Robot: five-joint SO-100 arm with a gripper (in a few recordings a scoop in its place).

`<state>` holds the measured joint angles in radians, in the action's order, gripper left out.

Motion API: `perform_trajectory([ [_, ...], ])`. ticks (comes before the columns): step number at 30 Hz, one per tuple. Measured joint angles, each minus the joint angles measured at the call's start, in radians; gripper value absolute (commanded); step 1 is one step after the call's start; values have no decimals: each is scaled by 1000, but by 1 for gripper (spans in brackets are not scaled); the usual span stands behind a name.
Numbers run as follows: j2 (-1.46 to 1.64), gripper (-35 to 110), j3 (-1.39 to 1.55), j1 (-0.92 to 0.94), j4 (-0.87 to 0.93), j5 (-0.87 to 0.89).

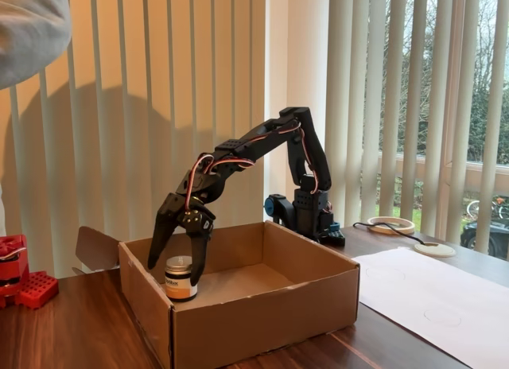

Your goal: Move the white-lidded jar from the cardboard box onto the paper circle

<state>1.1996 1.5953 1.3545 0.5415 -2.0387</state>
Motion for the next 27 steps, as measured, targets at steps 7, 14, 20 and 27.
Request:
perform_trajectory([
  [7,-21,43,0,-2,-2,0],
  [14,-37,43,12,-3,-2,-12],
  [20,-43,41,40,-11,-5,-15],
  [27,-43,39,57,-21,-5,-8],
])
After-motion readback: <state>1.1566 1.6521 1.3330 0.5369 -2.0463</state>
